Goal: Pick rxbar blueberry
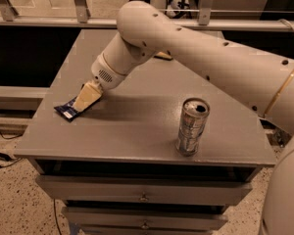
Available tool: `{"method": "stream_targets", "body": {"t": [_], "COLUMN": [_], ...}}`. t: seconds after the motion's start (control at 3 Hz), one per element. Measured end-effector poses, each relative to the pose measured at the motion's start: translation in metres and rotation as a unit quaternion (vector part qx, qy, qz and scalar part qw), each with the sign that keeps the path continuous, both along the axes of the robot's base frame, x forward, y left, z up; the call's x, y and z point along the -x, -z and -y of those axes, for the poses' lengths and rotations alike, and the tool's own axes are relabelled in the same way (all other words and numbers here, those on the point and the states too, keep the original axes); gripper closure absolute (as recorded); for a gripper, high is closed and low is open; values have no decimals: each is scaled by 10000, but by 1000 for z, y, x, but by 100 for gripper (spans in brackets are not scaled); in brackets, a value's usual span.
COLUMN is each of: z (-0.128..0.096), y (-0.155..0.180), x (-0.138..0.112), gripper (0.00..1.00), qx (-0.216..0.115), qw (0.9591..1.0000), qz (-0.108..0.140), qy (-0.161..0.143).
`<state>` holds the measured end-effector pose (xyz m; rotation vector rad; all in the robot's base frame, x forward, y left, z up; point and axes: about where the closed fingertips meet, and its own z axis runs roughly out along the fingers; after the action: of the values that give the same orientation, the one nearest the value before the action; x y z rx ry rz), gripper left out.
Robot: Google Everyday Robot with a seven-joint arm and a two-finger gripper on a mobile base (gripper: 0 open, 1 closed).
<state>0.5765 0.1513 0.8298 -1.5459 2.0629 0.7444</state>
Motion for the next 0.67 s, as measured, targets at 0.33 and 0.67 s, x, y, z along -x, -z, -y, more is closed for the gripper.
{"method": "stream_targets", "body": {"t": [0.33,0.67], "z": [0,0], "y": [-3,-3], "x": [0,0], "gripper": [80,100], "qx": [-1,-1], "qw": [10000,10000], "qz": [0,0], "qy": [2,2]}}
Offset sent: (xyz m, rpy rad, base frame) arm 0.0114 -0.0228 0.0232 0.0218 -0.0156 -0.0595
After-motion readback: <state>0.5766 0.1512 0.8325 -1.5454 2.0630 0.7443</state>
